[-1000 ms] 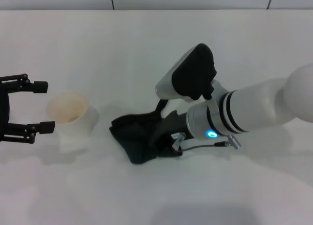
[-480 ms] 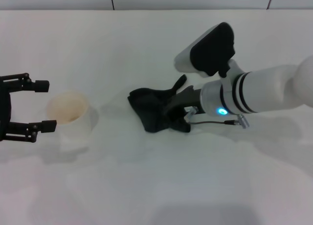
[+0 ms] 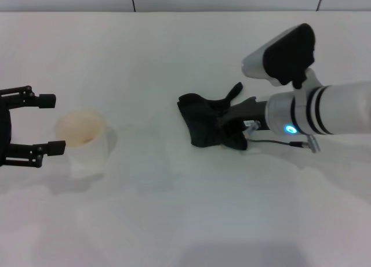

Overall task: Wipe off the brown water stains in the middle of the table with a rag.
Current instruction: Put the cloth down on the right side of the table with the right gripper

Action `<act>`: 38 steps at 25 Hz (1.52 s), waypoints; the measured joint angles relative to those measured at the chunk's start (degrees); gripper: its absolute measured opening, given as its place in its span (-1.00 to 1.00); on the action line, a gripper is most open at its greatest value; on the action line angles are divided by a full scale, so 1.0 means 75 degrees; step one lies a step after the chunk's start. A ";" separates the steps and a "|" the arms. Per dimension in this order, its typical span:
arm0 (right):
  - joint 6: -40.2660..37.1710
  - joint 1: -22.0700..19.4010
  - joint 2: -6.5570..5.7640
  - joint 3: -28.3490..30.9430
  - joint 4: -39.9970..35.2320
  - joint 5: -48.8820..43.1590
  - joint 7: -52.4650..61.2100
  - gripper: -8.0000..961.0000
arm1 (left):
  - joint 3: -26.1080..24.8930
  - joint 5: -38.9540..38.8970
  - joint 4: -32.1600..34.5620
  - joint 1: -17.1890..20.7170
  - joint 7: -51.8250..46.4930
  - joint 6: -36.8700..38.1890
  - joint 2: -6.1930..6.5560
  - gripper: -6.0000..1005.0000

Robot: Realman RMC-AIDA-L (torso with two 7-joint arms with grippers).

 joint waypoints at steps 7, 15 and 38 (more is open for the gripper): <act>-0.0157 -0.0665 -0.0021 0.0214 -0.0586 -0.0248 -0.0008 -0.84 | 0.0001 -0.0005 0.0000 0.0000 0.0000 -0.0001 -0.0030 0.75; -0.0325 -0.1538 -0.0047 0.0457 -0.1357 -0.0613 -0.0014 -0.83 | 0.0001 -0.0045 0.0039 0.0086 0.0018 0.0001 -0.0067 0.75; -0.1856 -0.2272 -0.0069 0.0996 -0.2462 -0.0699 -0.0545 -0.83 | -0.0177 -0.0181 0.0060 0.0308 0.0108 0.0049 -0.0050 0.75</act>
